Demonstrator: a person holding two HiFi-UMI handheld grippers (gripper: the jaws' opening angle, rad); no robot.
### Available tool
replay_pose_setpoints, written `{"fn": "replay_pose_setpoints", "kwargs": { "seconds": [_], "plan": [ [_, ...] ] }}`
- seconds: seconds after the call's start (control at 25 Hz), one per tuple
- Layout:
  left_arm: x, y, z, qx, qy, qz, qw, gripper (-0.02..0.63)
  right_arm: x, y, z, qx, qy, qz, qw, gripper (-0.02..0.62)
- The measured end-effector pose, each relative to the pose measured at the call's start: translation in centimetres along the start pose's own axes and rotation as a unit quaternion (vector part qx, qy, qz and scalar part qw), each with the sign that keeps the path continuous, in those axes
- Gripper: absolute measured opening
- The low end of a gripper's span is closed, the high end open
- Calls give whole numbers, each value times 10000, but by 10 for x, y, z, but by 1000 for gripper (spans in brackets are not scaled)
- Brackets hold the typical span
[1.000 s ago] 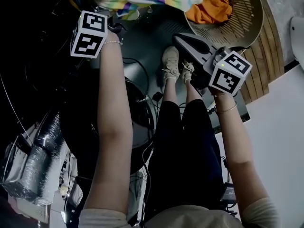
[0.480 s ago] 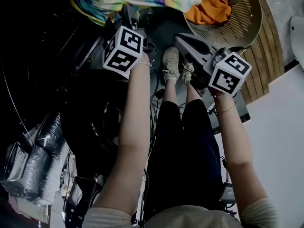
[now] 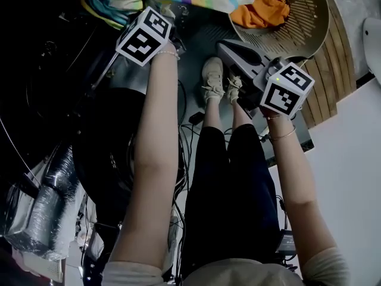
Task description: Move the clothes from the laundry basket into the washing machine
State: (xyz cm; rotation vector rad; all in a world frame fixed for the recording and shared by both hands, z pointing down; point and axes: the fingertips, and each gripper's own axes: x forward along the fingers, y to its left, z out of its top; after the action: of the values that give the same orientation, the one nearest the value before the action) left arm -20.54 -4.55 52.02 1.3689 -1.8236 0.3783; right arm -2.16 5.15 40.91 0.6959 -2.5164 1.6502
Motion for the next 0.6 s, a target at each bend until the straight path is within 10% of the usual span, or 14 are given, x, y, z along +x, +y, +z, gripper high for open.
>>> {"fn": "replay_pose_setpoints", "kwargs": {
  "seconds": [0.6],
  "plan": [
    [-49, 41, 133, 594, -1869, 261, 9802, 49, 6, 10, 9, -58, -83, 115, 9999, 12]
  ]
}}
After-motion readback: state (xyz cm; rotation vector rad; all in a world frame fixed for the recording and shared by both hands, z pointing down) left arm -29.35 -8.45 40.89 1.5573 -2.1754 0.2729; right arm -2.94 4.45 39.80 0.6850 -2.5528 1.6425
